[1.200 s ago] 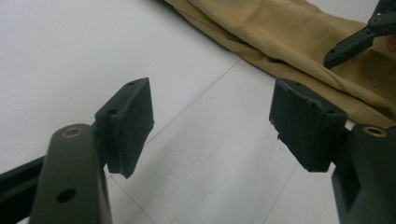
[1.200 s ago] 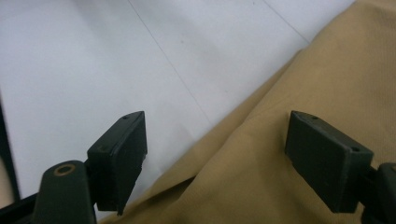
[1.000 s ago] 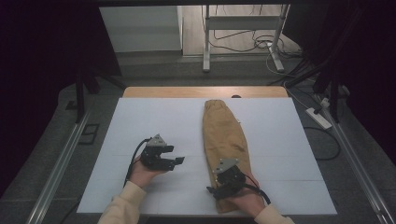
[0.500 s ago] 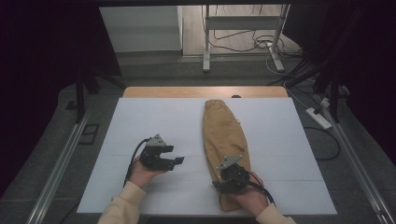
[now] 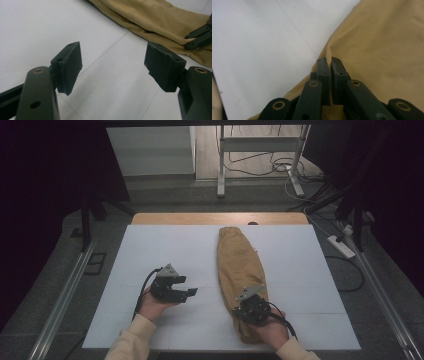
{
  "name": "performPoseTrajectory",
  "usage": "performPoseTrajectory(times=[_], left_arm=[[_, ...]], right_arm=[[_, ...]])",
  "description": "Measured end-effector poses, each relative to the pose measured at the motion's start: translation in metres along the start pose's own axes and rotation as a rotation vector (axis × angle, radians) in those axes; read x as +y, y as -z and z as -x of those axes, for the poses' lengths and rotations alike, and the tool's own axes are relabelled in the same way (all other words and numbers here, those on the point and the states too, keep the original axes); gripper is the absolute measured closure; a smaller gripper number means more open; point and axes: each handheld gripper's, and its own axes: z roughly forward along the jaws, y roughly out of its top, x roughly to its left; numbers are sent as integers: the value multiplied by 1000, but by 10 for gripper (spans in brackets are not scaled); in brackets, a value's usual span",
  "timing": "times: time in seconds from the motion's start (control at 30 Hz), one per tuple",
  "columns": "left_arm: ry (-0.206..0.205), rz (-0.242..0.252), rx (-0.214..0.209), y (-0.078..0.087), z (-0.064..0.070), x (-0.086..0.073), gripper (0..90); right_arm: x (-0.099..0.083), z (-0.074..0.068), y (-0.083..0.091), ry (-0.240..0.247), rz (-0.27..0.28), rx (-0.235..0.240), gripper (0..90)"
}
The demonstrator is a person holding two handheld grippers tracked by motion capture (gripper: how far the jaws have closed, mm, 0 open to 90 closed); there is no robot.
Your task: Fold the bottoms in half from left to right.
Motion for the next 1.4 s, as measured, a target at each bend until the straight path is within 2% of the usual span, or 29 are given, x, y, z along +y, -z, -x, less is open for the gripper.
performPoseTrajectory(times=[0.17,0.3,0.47,0.57,0.73,1.13,1.4], left_arm=[[0,1,2,1,0,0,298],[1,4,3,1,0,0,298],[2,7,5,2,-1,0,298],[1,7,5,2,-1,0,298],[0,8,6,3,-1,1,298],[4,17,9,5,-1,1,297],[5,19,9,5,-2,1,297]], right_arm=[[2,-5,-2,0,26,38,873],[4,-10,-4,41,5,9,870],[3,-12,-3,46,0,-3,869],[4,-11,-2,39,-3,21,876],[5,-12,-2,28,40,78,879],[12,-32,-11,82,77,165,880],[15,-42,-17,107,87,197,879]])
